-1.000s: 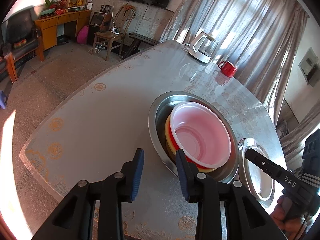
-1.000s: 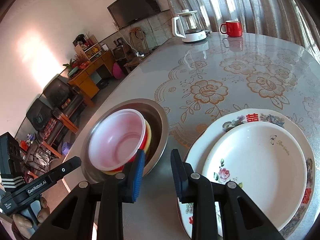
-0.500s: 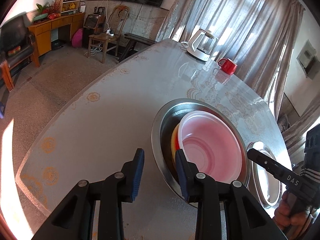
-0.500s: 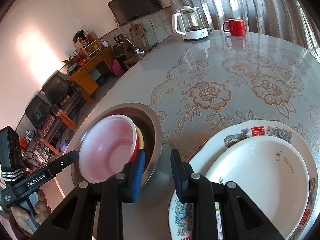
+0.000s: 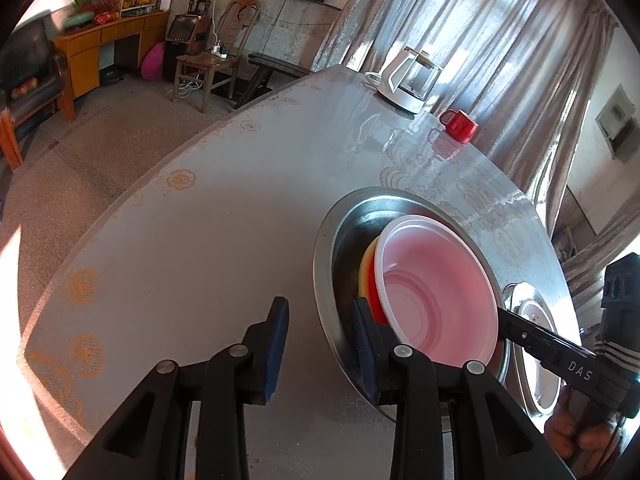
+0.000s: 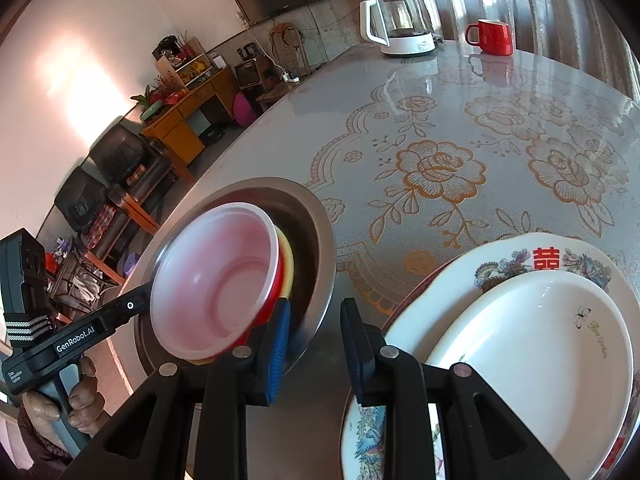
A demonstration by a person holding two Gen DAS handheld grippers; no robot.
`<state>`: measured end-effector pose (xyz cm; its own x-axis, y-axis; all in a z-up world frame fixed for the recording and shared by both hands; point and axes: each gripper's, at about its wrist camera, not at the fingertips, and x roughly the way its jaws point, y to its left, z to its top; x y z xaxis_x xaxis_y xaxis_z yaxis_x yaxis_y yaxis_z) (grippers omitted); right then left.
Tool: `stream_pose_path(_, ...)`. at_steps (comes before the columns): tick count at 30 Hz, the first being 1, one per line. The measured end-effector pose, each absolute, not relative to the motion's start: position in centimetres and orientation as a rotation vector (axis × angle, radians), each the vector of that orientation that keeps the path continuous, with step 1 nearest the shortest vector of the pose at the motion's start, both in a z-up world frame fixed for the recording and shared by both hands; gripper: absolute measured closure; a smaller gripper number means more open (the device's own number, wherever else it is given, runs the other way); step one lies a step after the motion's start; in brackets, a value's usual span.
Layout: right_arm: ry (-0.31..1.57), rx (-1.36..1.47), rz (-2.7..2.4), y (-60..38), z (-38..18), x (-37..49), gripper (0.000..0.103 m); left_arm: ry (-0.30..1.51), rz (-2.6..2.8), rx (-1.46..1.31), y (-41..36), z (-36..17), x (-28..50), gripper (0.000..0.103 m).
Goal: Organize plates and bowls
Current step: 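Grasp the steel basin rim with the left tool, then lift the steel basin with the left tool and carry it over the plate stack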
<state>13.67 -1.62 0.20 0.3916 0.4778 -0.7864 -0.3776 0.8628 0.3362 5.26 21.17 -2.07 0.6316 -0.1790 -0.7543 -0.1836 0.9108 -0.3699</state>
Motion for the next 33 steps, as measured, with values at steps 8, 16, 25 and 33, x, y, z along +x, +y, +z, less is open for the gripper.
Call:
stream_pose_path(8, 1.021, 0.079, 0.533, -1.2, 0.4, 13.5, 0.078, 0.881, -0.022, -0.528, 22.0, -3.0, 5.7, 0.064)
stream_pose_path(16, 1.017, 0.069, 0.535, -1.1, 0.4, 13.8, 0.08, 0.881, -0.046, -0.559, 22.3, -3.0, 5.7, 0.065)
stream_pose_path(25, 1.048, 0.12, 0.536, -1.2, 0.1, 14.4, 0.08, 0.879, -0.052, -0.515, 21.8, -2.5, 5.9, 0.077)
stream_pose_path(33, 1.046, 0.12, 0.54, -1.2, 0.0, 14.4, 0.08, 0.87, -0.058, -0.525, 22.1, -2.7, 5.6, 0.077)
